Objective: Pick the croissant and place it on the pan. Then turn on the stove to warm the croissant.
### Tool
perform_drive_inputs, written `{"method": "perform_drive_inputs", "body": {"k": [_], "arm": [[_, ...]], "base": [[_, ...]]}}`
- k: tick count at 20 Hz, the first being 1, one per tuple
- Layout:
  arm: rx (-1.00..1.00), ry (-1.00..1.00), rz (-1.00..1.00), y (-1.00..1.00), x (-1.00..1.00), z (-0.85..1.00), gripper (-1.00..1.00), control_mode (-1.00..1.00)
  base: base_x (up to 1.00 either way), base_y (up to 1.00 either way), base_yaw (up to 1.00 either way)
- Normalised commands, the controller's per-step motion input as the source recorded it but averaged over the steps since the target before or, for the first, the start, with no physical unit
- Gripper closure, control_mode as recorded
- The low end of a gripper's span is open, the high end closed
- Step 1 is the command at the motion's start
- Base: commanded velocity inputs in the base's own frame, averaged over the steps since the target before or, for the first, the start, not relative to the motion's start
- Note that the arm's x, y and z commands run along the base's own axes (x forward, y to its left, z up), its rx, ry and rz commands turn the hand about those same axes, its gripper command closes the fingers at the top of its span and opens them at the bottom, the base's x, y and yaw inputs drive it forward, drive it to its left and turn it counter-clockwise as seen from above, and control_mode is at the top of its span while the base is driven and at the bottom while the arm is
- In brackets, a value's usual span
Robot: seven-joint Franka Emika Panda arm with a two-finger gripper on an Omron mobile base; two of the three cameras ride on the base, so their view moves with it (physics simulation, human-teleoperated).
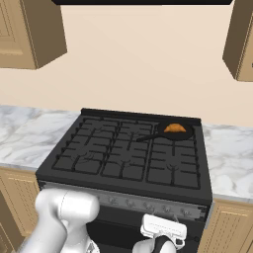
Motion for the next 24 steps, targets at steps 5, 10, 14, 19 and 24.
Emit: {"method": "perform_drive_inputs", "body": {"k": [5,10,14,19,24], "arm": [[0.0,0.0,0.0,0.0,0.16,-0.06,-1.0,-1.0],[0.0,0.0,0.0,0.0,0.17,-0.1,-1.0,-1.0],[0.0,0.0,0.0,-0.03,0.19,-0.17,-1.0,-1.0],[0.0,0.0,0.0,-0.12,0.17,-0.18,-1.0,-1.0],[0.0,0.0,0.0,-0.19,0.13,-0.21,-1.0,-1.0]], "base": [[0.0,0.0,0.0],[0.0,0.0,0.0],[0.0,0.0,0.0],[0.0,0.0,0.0],[0.0,0.0,0.0]]}}
